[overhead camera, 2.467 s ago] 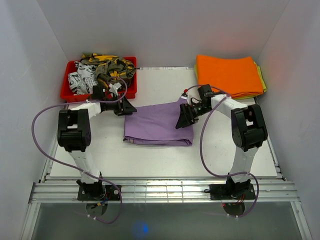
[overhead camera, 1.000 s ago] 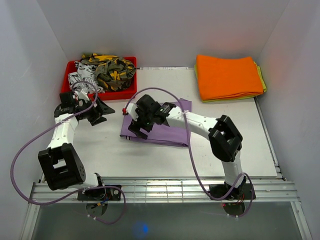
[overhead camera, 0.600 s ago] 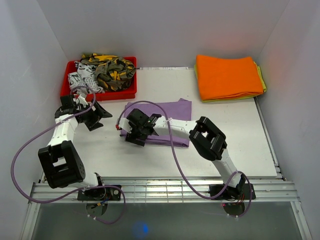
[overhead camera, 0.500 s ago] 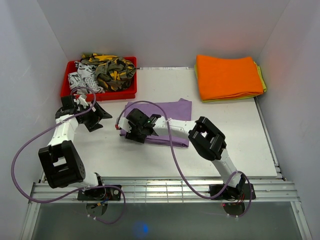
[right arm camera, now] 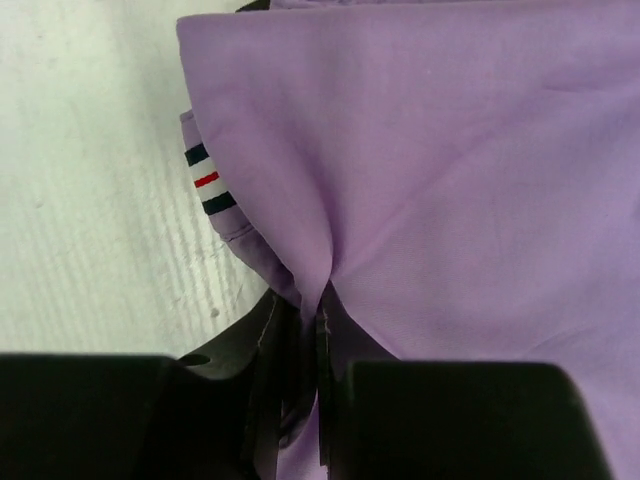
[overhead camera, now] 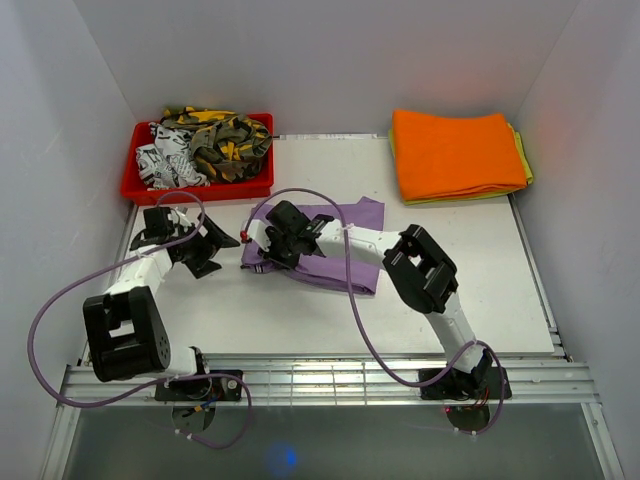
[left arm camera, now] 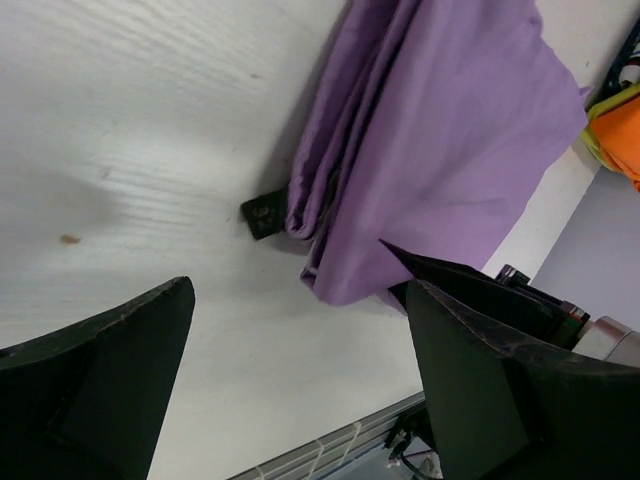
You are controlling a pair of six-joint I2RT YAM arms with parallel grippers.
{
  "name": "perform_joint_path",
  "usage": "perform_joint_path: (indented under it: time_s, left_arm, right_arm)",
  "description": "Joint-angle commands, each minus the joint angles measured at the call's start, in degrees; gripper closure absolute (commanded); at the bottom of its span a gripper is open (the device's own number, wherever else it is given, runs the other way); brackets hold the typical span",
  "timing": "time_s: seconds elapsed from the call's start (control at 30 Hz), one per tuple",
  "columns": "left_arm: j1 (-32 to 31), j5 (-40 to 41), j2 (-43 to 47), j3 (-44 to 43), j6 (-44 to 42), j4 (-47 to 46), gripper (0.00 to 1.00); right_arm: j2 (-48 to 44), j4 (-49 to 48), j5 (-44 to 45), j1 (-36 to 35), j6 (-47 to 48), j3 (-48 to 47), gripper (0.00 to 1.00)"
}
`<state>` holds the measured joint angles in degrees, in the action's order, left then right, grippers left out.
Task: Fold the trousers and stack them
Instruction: Fold the trousers
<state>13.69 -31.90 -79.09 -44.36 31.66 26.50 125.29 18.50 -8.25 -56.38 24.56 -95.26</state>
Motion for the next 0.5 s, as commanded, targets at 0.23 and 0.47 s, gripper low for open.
perform_joint_path:
  time_s: [0.23, 0.47]
  left_arm:
    - [-10.6, 2.7, -4.2, 0.7, 8.2, -15.7, 0.02]
    - [-12.3, 6.6, -8.7, 0.6, 9.3, -12.5, 0.02]
  right_arm:
    - [-4.5, 6.0, -14.8, 2.1, -3.4, -1.2, 0.92]
    - [-3.2, 6.2, -13.6, 3.1, -3.6, -2.8, 0.92]
